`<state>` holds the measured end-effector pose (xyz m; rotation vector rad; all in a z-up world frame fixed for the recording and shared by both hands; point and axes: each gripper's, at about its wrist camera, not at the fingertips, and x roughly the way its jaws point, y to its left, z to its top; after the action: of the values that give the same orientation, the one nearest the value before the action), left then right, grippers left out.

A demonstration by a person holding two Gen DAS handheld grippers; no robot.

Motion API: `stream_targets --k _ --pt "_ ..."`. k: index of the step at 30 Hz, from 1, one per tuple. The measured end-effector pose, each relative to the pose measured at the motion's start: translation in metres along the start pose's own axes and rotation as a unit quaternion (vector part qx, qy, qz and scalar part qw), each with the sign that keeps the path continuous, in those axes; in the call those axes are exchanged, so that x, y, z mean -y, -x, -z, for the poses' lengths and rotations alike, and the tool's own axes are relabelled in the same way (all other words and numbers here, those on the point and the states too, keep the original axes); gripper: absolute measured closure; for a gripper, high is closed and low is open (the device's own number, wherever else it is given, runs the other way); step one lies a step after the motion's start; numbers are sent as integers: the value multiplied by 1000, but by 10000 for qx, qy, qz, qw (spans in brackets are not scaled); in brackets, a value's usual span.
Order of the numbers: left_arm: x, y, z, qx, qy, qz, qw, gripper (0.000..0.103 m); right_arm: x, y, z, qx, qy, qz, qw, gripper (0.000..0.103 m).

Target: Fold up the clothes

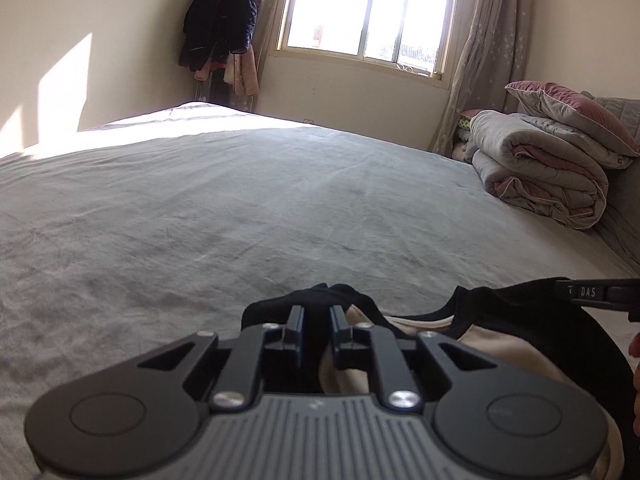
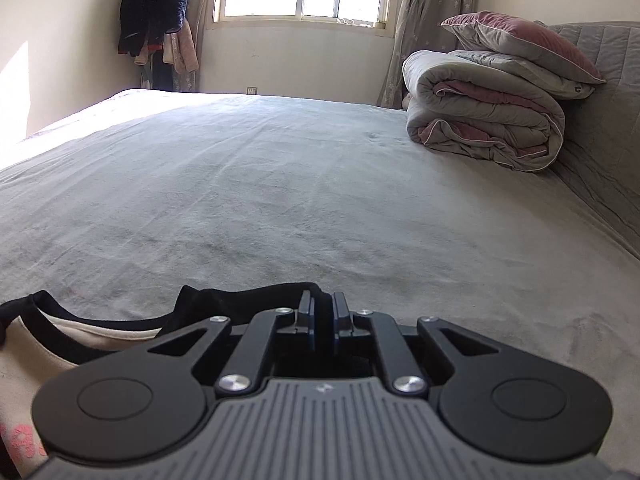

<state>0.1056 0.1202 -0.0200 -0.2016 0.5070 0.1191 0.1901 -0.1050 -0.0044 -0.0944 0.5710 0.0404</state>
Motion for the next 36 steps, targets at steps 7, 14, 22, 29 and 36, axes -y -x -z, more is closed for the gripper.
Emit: stream_targets --k 7,14,22,29,36 --pt "-6 8 -5 -220 351 144 9990 53 4 36 6 6 195 -366 9991 46" --pt "-1 21 -3 -485 486 319 9971 43 21 68 27 -309 -85 -563 9979 45" --pt "10 39 15 -843 336 423 9950 40 44 100 72 -920 -832 -713 9897 43" --pt "12 52 32 -1250 525 626 9888 40 38 109 98 -1143 -854 -808 9865 40" --pt "12 54 44 -1437 610 621 9858 40 28 115 123 -1308 -760 -897 9844 39"
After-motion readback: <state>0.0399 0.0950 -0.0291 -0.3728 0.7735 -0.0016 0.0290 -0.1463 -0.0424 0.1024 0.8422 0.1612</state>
